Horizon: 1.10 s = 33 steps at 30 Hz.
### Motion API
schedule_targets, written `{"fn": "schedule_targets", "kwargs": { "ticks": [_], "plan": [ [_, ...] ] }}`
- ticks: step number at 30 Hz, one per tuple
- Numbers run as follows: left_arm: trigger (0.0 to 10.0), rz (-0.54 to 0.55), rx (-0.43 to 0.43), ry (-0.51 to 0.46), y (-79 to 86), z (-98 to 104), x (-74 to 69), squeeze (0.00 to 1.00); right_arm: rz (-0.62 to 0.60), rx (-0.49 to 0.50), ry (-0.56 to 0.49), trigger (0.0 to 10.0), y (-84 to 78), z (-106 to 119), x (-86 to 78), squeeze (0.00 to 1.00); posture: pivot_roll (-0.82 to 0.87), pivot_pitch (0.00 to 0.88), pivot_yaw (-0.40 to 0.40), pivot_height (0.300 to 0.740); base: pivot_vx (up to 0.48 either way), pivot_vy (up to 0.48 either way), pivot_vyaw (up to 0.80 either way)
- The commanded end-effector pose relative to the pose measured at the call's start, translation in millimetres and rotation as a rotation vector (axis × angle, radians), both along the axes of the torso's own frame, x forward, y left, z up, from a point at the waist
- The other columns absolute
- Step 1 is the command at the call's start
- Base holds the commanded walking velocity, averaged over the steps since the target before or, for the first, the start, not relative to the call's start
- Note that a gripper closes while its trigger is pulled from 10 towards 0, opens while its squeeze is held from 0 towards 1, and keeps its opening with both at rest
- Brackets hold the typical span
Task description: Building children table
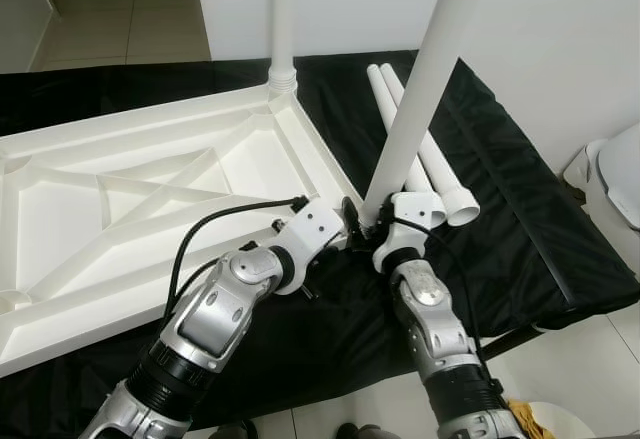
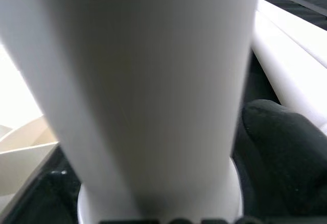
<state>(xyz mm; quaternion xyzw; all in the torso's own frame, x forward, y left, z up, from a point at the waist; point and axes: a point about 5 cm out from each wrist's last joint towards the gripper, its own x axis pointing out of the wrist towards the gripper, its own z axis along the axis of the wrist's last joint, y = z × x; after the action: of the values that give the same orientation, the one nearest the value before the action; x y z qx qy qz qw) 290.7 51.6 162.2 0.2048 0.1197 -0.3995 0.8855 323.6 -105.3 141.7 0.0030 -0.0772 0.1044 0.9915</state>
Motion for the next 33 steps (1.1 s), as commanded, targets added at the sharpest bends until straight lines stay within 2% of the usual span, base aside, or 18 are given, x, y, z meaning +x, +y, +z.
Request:
{"fn": "schedule_targets", "kwargs": {
  "ticks": [1, 4, 5, 6, 7, 12, 15, 20, 23, 30, 31, 32, 33],
  "plan": [
    [10.0, -0.061, -0.023, -0.058, -8.9, 13, -3.1, 0.0, -0.009, -0.014, 0.052, 10.0, -10.7, -13, -2.1, 1.0, -0.02, 0.1, -0.028, 0.74, 0.0, 0.0, 0.0],
    [10.0, -0.058, -0.024, -0.058, -9.2, 13, -2.9, 0.0, 0.058, -0.05, 0.024, 10.0, -21.4, -10, 0.7, 1.0, -0.02, 0.098, -0.031, 0.74, 0.0, 0.0, 0.0],
    [10.0, -0.057, -0.025, -0.059, -9.4, 13, -2.9, 0.0, 0.087, -0.07, 0.006, 10.0, -25.7, -8, 1.7, 0.51, -0.02, 0.098, -0.033, 0.74, 0.0, 0.0, 0.0],
    [10.0, -0.056, -0.025, -0.06, -9.4, 13, -2.8, 0.0, 0.116, -0.08, -0.002, 10.0, -29.0, -6, 2.7, 0.51, -0.02, 0.098, -0.033, 0.74, 0.0, 0.0, 0.0],
    [10.0, -0.055, -0.025, -0.06, -9.3, 13, -2.7, 0.0, 0.147, -0.109, -0.009, 10.0, -31.6, -5, 4.0, 0.0, -0.02, 0.097, -0.034, 0.74, 0.0, 0.0, 0.0],
    [10.0, -0.053, -0.025, -0.06, -9.1, 13, -2.5, 0.0, 0.173, -0.129, -0.015, 10.0, -32.9, -3, 5.0, 0.0, -0.02, 0.096, -0.034, 0.74, 0.0, 0.0, 0.0],
    [10.0, -0.047, -0.026, -0.06, -8.6, 13, -1.6, 0.0, 0.3, -0.134, -0.034, 10.0, -30.2, -1, 6.9, 0.0, -0.02, 0.099, -0.032, 0.74, 0.0, 0.0, 0.0],
    [10.0, -0.045, -0.027, -0.062, -8.3, 14, -0.9, 0.0, 0.372, -0.134, -0.036, 10.0, -26.8, -2, 7.5, 0.0, -0.02, 0.1, -0.029, 0.74, 0.0, 0.0, 0.0],
    [10.0, -0.034, -0.026, -0.066, -6.0, 15, -0.1, 0.0, 0.455, -0.138, 0.008, 10.0, -27.6, -9, 11.1, 0.0, -0.01, 0.105, -0.029, 0.74, 0.0, 0.0, 0.0],
    [10.0, -0.022, -0.024, -0.064, -2.9, 14, -0.1, 0.0, 0.486, -0.14, 0.041, 10.0, -31.8, -15, 13.1, 0.0, 0.0, 0.113, -0.029, 0.74, 0.0, 0.0, 0.0],
    [10.0, -0.02, -0.023, -0.063, -2.5, 14, -0.2, 0.0, 0.49, -0.142, 0.042, 9.2, -33.0, -15, 13.1, 0.0, 0.0, 0.117, -0.029, 0.74, 0.0, 0.0, 0.0],
    [10.0, -0.02, -0.023, -0.063, -2.5, 14, -0.2, 0.0, 0.49, -0.142, 0.042, 9.2, -33.0, -15, 13.1, 0.0, 0.0, 0.117, -0.029, 0.74, 0.0, 0.0, 0.0],
    [10.0, -0.019, -0.023, -0.063, -2.3, 14, -0.2, 0.0, 0.496, -0.141, 0.04, 1.0, -33.9, -15, 13.2, 0.0, 0.0, 0.117, -0.029, 0.74, 0.0, 0.0, 0.0]
  ]
}}
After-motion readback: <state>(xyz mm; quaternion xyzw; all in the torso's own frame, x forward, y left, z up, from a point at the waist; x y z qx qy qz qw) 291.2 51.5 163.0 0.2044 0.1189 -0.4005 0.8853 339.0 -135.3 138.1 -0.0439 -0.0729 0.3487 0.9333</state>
